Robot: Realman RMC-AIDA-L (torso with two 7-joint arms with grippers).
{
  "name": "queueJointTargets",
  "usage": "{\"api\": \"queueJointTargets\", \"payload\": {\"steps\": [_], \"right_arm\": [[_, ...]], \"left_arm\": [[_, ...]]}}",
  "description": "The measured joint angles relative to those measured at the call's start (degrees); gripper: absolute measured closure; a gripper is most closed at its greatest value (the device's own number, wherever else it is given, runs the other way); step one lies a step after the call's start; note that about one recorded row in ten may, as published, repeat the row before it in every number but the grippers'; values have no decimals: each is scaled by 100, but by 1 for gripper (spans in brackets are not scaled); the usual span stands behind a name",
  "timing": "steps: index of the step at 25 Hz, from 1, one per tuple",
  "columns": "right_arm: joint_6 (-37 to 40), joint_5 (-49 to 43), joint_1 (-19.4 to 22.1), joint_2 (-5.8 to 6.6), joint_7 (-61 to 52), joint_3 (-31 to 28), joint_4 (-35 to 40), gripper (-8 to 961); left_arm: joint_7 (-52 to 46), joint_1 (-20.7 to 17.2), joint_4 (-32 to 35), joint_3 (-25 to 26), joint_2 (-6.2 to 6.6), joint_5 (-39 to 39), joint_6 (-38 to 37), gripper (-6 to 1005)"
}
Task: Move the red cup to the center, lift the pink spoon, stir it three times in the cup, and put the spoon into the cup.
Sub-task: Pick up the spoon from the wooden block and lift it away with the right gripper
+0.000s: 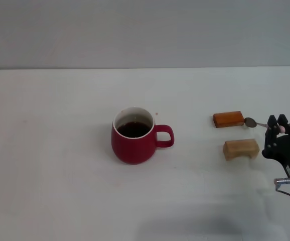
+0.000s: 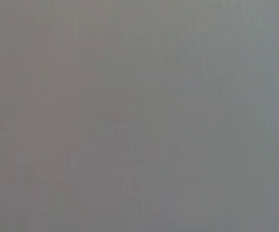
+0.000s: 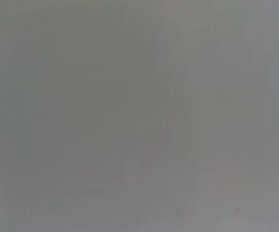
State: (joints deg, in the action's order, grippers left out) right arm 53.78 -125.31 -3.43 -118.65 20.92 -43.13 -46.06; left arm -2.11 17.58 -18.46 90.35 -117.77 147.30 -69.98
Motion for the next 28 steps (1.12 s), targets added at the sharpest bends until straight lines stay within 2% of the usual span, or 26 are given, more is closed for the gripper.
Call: {"api": "queueJointTargets", "payload": {"steps": [17, 21, 28], "right_arm": [[22, 0, 53, 2, 57, -208, -205, 819], [3, 10, 152, 5, 529, -343, -495, 819], [-3, -32, 219, 33, 660, -514, -747, 821]], "left_arm": [[0, 3, 0, 0, 0, 0, -16, 152], [0, 12, 0, 0, 0, 0, -16, 152], [0, 23, 0, 0, 0, 0, -7, 153]]}}
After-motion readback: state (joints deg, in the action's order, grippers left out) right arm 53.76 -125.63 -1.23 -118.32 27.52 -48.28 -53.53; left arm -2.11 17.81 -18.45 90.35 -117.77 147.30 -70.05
